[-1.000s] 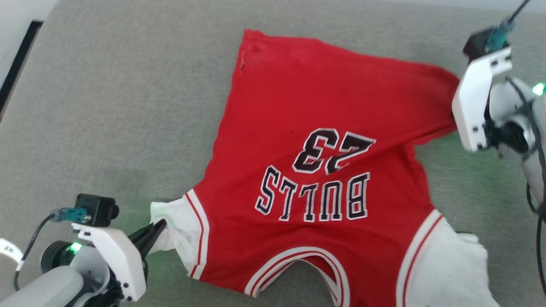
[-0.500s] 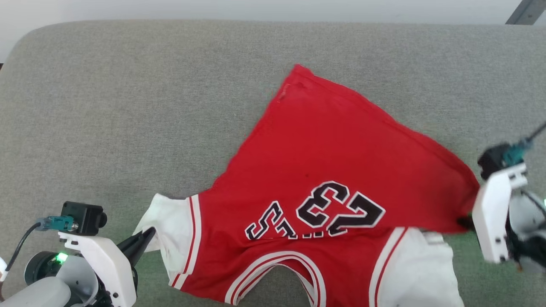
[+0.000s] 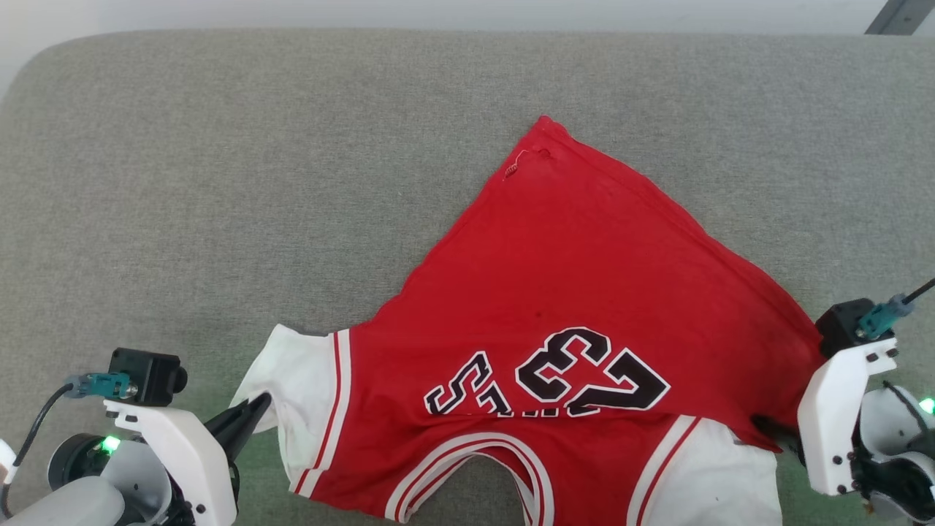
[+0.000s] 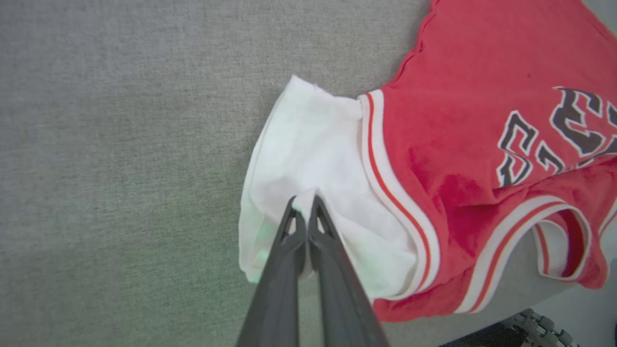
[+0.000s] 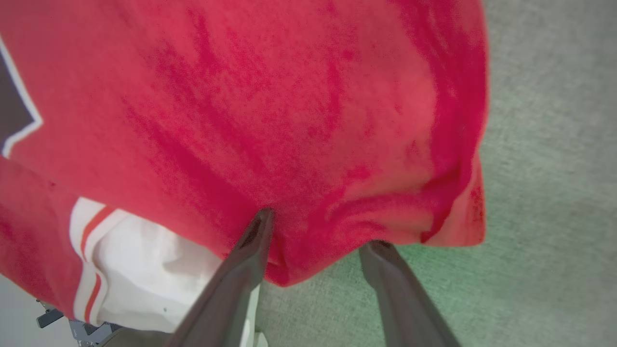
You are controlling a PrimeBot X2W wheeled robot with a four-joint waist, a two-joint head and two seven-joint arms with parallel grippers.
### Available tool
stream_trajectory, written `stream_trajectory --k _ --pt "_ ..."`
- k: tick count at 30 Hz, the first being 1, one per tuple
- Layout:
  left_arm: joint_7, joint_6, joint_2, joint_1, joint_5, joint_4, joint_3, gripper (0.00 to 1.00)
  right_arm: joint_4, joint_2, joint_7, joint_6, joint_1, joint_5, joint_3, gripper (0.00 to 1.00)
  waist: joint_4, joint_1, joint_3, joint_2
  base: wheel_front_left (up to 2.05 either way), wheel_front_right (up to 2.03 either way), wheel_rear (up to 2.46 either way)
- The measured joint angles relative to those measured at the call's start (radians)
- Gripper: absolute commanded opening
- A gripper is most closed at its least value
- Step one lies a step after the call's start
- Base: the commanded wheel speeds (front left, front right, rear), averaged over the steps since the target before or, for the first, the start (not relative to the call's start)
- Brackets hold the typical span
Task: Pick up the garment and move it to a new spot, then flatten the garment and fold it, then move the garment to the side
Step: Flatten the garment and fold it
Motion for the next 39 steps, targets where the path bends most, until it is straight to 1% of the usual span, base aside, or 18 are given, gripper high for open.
stream_trajectory --k 4,8,11,14,16,20,23,25,28,35,39 --pt "-0.001 0.000 0.000 0.003 0.002 0.003 -0.003 0.00 -0.095 -0.009 0.021 0.000 0.009 -0.009 -0.029 1.00 -0.002 0.0000 -0.009 0.0001 0.00 0.00 0.00" --pt "-0.001 -0.002 0.000 0.013 0.002 0.001 -0.008 0.00 -0.236 -0.002 0.028 -0.001 0.010 -0.018 -0.087 1.00 0.001 0.0000 -0.016 0.0000 0.00 0.00 0.00" --pt "0.000 -0.004 -0.006 0.012 0.009 -0.002 -0.011 0.00 -0.329 0.005 0.026 -0.001 0.003 -0.032 -0.097 1.00 0.012 0.0000 -0.018 0.0000 0.00 0.00 0.00" --pt "0.005 -0.007 -0.013 0.005 0.021 -0.004 -0.015 0.00 -0.372 0.013 -0.023 -0.001 -0.056 -0.063 -0.086 1.00 0.028 0.0000 -0.016 0.0000 0.00 0.00 0.00" --pt "0.011 -0.011 -0.026 -0.008 0.029 -0.005 -0.019 0.00 -0.357 0.008 -0.069 -0.001 -0.112 -0.085 -0.054 1.00 0.042 0.0000 -0.011 0.0000 0.00 0.00 0.00" --pt "0.027 -0.027 -0.051 -0.038 0.047 0.001 -0.029 0.00 -0.247 -0.004 -0.171 -0.001 -0.244 -0.099 0.031 1.00 0.079 0.0000 0.000 0.0000 0.00 0.00 0.00" --pt "0.043 -0.045 -0.081 -0.070 0.059 0.015 -0.040 0.00 -0.108 -0.012 -0.228 -0.001 -0.353 -0.097 0.084 1.00 0.115 0.0000 0.009 0.0000 0.00 0.00 0.00" --pt "0.052 -0.056 -0.104 -0.092 0.071 0.026 -0.047 0.00 -0.012 -0.032 -0.244 -0.001 -0.424 -0.093 0.137 1.00 0.142 -0.0001 0.016 0.0000 0.00 0.00 0.00" --pt "0.063 -0.077 -0.140 -0.121 0.093 0.045 -0.059 0.00 0.135 -0.046 -0.269 -0.001 -0.538 -0.079 0.206 1.00 0.185 0.0000 0.028 0.0000 0.00 0.00 0.00" --pt "0.081 -0.131 -0.232 -0.190 0.118 0.105 -0.083 0.00 0.451 -0.071 -0.280 -0.001 -0.760 -0.059 0.344 1.00 0.286 0.0000 0.068 0.0000 0.00 0.00 0.00" --pt "0.081 -0.159 -0.278 -0.218 0.128 0.135 -0.095 0.00 0.602 -0.079 -0.241 -0.001 -0.846 -0.033 0.414 1.00 0.339 0.0000 0.095 0.0000 0.00 0.00 0.00"
